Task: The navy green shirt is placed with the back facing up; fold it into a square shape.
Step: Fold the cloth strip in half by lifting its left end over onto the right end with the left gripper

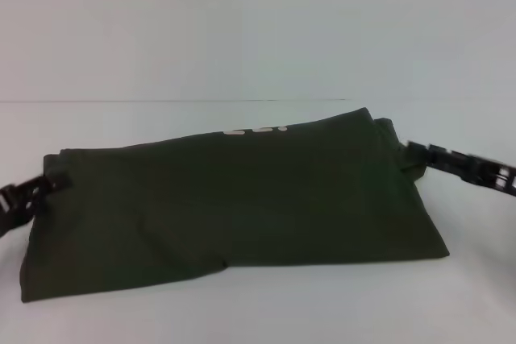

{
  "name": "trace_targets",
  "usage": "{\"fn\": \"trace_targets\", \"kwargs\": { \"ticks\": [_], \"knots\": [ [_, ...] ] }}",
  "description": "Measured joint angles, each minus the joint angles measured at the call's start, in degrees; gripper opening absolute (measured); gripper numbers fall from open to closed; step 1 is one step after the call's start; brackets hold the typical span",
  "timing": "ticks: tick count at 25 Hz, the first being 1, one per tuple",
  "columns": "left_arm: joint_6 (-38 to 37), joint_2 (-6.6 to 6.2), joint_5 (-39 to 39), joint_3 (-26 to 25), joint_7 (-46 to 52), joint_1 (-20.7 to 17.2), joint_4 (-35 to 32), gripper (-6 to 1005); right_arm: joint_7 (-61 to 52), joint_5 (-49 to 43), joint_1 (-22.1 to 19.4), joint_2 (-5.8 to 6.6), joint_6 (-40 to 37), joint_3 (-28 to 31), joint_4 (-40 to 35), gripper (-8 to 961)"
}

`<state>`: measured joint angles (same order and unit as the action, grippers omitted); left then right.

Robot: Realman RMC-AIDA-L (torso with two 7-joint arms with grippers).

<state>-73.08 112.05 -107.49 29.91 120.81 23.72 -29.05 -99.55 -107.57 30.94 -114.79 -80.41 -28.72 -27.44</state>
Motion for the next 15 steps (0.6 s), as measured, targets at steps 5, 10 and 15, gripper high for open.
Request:
{"fn": "trace_targets", "kwargs": {
  "ticks": [5,10,15],
  "knots": [
    [-5.4,-0.50,-12.1,-0.7,8.8,-1.6,-8.4,860,2.2,-0.1,-3.6,0.64,-3.5,-0.2,-0.8,940],
    [-5.6,-1.26,-18.9,-2.7,10.6,-1.3,-9.4,859,3.7,-0.2,-4.8,0.63,-3.3,-1.7,-0.9,941],
    [-5.9,-1.42,-20.0,-2.8,10.4,-1.5,-9.7,859,4.0,-0.2,-4.3,0.46,-3.1,-2.8,-0.9,941]
  ]
}}
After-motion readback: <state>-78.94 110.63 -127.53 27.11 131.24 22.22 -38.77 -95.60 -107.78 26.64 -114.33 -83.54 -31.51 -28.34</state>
